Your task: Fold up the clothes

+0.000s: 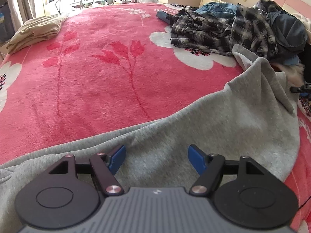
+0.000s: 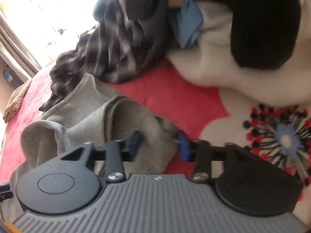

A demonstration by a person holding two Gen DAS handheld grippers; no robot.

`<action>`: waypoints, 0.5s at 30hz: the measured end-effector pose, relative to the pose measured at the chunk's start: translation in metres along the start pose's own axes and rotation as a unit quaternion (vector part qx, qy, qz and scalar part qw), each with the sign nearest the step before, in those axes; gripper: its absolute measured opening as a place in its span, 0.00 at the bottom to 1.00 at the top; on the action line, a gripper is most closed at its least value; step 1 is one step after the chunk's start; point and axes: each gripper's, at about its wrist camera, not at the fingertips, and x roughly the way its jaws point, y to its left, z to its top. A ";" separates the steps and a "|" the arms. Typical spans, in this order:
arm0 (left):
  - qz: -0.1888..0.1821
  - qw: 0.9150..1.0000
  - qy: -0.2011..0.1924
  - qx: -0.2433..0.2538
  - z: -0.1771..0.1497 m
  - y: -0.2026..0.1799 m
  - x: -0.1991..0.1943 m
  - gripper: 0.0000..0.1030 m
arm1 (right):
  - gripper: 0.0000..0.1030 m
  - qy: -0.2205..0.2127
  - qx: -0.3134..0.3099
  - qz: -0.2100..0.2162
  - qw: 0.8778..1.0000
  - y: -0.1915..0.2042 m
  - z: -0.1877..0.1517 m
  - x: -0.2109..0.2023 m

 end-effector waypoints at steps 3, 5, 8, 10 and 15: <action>0.005 1.000 -0.002 0.000 0.000 -0.001 0.000 0.70 | 0.12 -0.031 -0.004 0.012 0.999 0.006 0.001 -0.019; 0.009 1.000 -0.003 -0.003 0.000 0.000 0.000 0.70 | 0.11 -0.043 -0.011 0.025 0.999 0.014 0.005 -0.024; 0.014 1.000 -0.006 -0.010 -0.001 0.003 0.000 0.70 | 0.11 -0.063 -0.016 0.072 0.995 0.028 0.008 -0.044; 0.018 1.000 -0.008 -0.011 -0.002 0.005 -0.001 0.70 | 0.11 -0.069 -0.040 0.110 0.991 0.044 0.008 -0.057; 0.026 0.999 -0.013 -0.017 -0.004 0.009 -0.004 0.70 | 0.10 -0.056 -0.097 0.193 0.975 0.087 -0.002 -0.071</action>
